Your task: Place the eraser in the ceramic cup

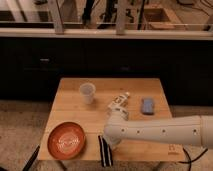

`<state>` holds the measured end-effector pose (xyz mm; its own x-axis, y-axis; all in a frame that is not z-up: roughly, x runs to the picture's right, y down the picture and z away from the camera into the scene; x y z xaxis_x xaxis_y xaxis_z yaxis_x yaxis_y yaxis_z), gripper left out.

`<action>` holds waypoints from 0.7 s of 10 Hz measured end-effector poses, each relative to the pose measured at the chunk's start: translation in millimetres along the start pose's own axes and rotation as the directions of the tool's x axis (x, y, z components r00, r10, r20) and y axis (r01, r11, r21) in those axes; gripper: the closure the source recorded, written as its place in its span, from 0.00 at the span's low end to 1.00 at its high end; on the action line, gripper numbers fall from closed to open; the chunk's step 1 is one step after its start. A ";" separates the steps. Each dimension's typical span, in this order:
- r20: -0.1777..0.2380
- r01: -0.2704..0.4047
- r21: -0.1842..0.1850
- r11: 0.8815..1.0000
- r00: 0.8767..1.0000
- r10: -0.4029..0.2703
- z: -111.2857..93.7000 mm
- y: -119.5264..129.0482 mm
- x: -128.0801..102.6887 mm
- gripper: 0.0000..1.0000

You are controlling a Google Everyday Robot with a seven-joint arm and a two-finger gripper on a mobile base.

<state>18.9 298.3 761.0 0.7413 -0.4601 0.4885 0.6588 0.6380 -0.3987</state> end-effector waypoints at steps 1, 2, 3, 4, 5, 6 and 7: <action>0.008 -0.002 0.005 1.000 1.000 0.002 0.1 -0.7 -0.2 0.86; 0.016 -0.004 0.010 1.000 1.000 0.004 0.6 -1.7 -0.2 0.95; 0.017 -0.006 0.014 1.000 1.000 0.006 1.0 -2.3 0.1 1.00; 0.017 -0.006 0.012 1.000 1.000 0.006 1.2 -0.7 -0.1 1.00; 0.017 -0.008 0.009 1.000 1.000 0.008 1.0 1.3 0.2 1.00; 0.016 -0.008 0.008 1.000 1.000 0.008 0.6 1.8 0.2 1.00; 0.016 -0.008 0.008 1.000 1.000 0.008 0.6 1.7 0.3 1.00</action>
<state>20.2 299.6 760.9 0.7446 -0.4446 0.4979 0.6513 0.6470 -0.3963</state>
